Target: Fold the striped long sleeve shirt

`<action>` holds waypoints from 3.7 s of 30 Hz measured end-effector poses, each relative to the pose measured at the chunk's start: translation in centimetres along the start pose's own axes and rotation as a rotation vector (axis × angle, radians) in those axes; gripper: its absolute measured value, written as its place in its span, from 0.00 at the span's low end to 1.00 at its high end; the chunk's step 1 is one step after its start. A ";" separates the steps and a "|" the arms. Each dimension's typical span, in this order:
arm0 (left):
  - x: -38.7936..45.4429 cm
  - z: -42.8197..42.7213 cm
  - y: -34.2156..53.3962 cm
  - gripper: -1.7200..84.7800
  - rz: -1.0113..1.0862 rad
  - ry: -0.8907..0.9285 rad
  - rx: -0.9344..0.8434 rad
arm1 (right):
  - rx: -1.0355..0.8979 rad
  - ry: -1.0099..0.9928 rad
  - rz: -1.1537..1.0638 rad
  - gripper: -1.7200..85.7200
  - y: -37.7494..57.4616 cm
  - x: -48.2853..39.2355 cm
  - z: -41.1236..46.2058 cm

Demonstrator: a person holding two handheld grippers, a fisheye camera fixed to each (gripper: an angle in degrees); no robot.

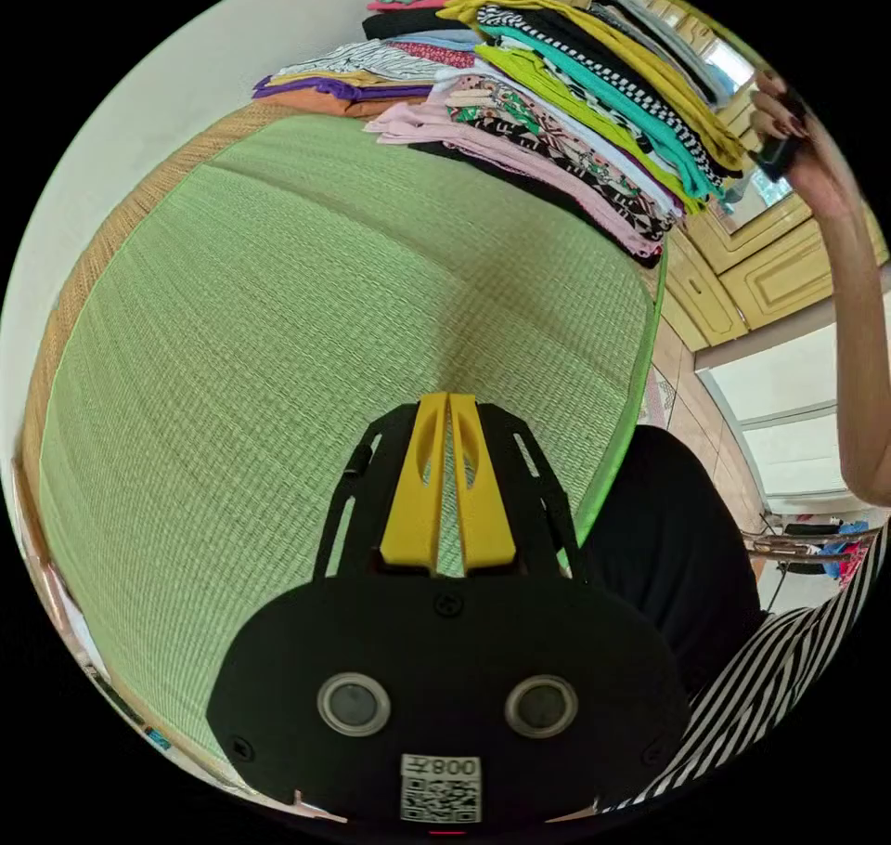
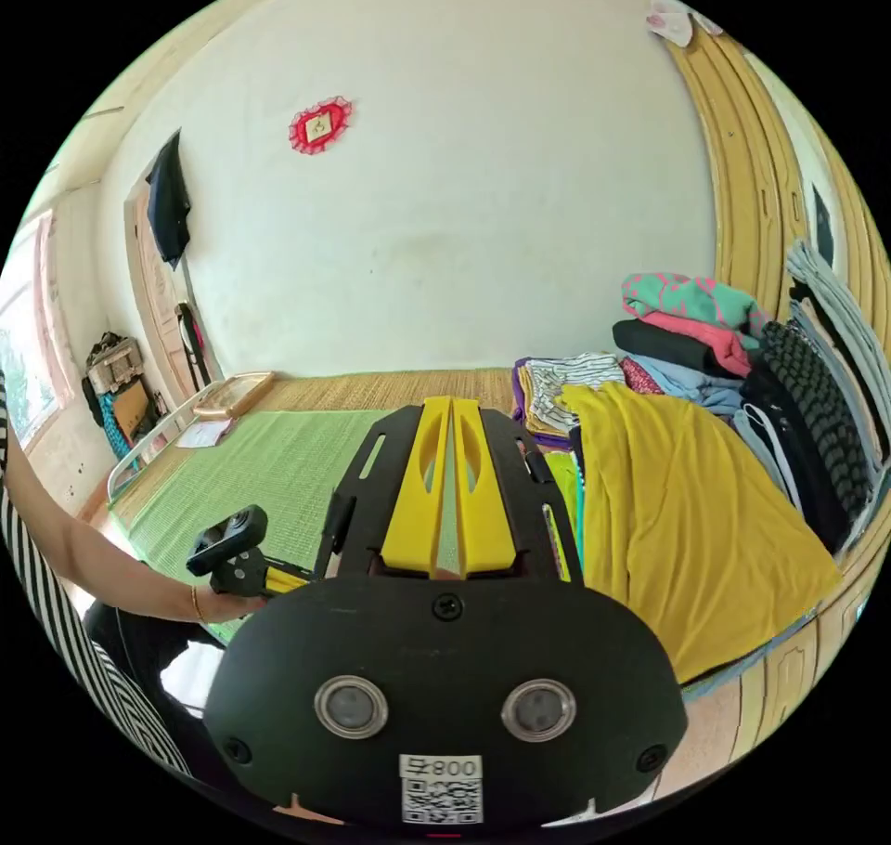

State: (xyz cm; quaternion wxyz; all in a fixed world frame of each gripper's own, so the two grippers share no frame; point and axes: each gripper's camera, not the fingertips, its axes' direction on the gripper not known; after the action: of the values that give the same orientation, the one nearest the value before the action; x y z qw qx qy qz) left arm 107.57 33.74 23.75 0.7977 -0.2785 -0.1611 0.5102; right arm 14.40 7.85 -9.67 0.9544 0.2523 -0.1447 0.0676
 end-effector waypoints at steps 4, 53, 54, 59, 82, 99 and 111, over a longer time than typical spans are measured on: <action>-1.7 1.4 2.3 0.02 -0.025 0.067 0.059 | -0.109 0.017 0.058 0.06 -4.5 2.9 10.4; -40.1 13.2 43.1 0.09 -0.639 0.797 0.649 | -0.513 -0.696 0.155 0.03 -8.8 -13.7 12.8; -40.2 13.4 44.1 0.09 -0.647 0.800 0.649 | -0.561 -0.702 0.161 0.03 -7.3 -14.3 11.8; -41.1 16.2 51.0 0.09 -0.708 0.807 0.588 | -0.706 -0.441 0.199 0.03 -3.1 -13.4 7.2; -54.7 19.4 50.7 0.09 -0.619 0.673 0.530 | -0.830 -0.058 -0.283 0.09 -16.0 -33.3 26.4; -67.5 23.6 40.3 0.10 -0.577 0.547 0.306 | -0.899 -0.059 -0.236 0.08 -19.1 -26.9 27.3; -65.6 19.4 50.1 0.04 -0.506 0.686 0.449 | -0.813 -0.136 -0.205 0.02 -22.4 -17.1 19.5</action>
State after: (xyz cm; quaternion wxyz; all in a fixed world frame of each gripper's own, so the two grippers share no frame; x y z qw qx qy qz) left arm 32.72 -3.88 10.44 0.9443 -0.2036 0.1630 0.2009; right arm -2.01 -22.25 -9.10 0.9663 -0.1276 -0.1966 -0.1068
